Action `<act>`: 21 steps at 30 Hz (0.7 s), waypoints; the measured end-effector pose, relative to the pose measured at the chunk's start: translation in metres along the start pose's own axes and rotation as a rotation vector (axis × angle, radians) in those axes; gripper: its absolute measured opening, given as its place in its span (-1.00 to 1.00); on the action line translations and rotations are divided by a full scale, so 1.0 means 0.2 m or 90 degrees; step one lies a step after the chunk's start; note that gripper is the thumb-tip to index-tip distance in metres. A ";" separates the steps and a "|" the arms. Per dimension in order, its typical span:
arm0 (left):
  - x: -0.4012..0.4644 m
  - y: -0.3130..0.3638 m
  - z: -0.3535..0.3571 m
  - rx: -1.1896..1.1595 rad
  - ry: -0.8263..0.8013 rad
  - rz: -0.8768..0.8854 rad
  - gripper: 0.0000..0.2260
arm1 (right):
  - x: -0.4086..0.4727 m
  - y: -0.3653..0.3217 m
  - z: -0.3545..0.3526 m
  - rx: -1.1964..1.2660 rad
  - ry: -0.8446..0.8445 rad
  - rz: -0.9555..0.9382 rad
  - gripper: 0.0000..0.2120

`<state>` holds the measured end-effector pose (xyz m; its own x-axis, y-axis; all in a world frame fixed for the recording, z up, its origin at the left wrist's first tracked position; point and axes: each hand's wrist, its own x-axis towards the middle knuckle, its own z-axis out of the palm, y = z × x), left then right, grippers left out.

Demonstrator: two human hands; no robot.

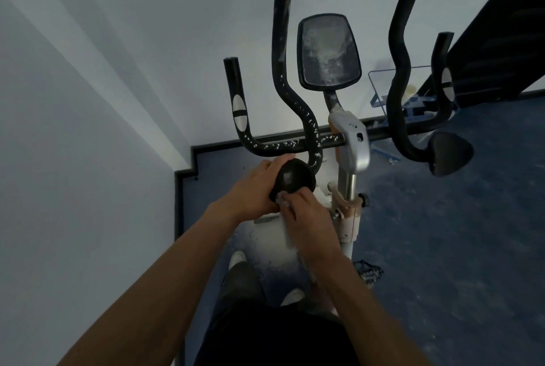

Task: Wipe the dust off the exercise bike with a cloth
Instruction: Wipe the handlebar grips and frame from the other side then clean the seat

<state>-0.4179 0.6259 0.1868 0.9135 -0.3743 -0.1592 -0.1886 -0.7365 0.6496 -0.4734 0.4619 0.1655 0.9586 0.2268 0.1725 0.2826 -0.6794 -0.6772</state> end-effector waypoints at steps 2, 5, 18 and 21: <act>0.00 0.00 0.01 0.019 0.008 0.002 -0.08 | 0.05 -0.01 -0.02 -0.015 0.042 -0.023 -0.82; -0.01 0.01 0.01 0.014 0.015 0.002 -0.07 | 0.14 -0.03 -0.04 -0.048 0.077 -0.046 -0.79; -0.01 0.01 0.01 0.036 0.010 -0.015 -0.02 | 0.12 0.00 -0.08 -0.011 0.049 0.018 -0.70; -0.01 0.02 0.01 0.025 0.012 -0.013 -0.05 | 0.17 -0.03 -0.07 -0.060 0.033 0.031 -0.79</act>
<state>-0.4217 0.6225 0.1890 0.9240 -0.3483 -0.1578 -0.1834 -0.7658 0.6164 -0.4417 0.4634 0.1863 0.9710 0.1575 0.1800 0.2361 -0.7516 -0.6159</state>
